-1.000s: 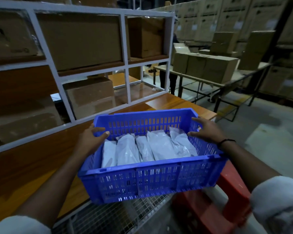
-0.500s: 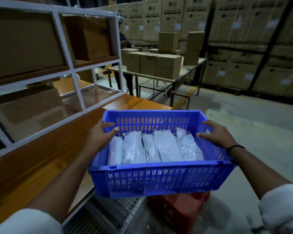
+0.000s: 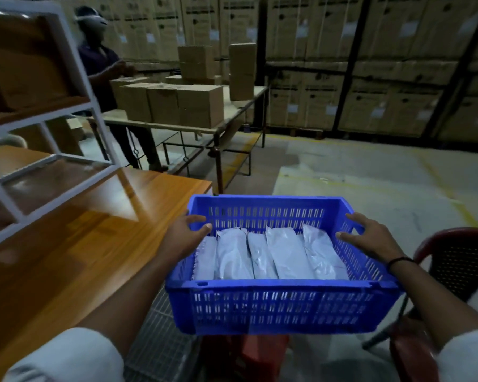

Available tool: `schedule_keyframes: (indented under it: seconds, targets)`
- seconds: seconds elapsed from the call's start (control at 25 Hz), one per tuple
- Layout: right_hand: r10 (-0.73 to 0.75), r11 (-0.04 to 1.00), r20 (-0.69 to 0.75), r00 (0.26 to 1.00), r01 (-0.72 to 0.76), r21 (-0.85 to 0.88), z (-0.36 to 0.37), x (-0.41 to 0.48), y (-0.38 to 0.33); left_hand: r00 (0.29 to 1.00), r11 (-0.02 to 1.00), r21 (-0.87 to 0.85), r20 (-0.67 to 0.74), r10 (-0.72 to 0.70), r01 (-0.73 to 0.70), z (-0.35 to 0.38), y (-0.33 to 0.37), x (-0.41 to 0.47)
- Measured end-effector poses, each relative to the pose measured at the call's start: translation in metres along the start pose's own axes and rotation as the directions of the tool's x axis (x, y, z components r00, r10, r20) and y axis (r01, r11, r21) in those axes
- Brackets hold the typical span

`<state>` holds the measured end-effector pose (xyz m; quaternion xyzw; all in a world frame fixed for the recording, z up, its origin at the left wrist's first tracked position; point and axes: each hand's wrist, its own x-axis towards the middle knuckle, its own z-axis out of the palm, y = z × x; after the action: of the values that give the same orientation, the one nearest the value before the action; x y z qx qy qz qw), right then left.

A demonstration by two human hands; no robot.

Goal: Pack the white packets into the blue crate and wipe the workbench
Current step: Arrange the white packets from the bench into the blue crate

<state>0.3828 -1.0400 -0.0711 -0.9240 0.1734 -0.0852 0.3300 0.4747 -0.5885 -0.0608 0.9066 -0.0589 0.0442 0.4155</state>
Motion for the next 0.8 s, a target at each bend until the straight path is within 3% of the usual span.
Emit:
schedule_keyframes:
  seconds: [0.16, 0.44, 0.8]
  targets:
    - [0.070, 0.997, -0.035, 0.997, -0.070, 0.013, 0.019, 0.027, 0.048, 0.990, 1.000, 0.015, 0.139, -0.018, 0.016, 0.059, -0.007, 0.038]
    - [0.186, 0.980, -0.007, 0.982, -0.185, 0.066, 0.081, 0.057, 0.102, 0.974, 0.994, -0.030, 0.205, -0.095, 0.103, 0.126, -0.042, 0.082]
    - [0.207, 0.978, -0.050, 0.977, -0.205, 0.039, 0.152, 0.107, 0.095, 0.966, 0.992, 0.007, 0.229, -0.123, 0.125, 0.162, -0.112, 0.162]
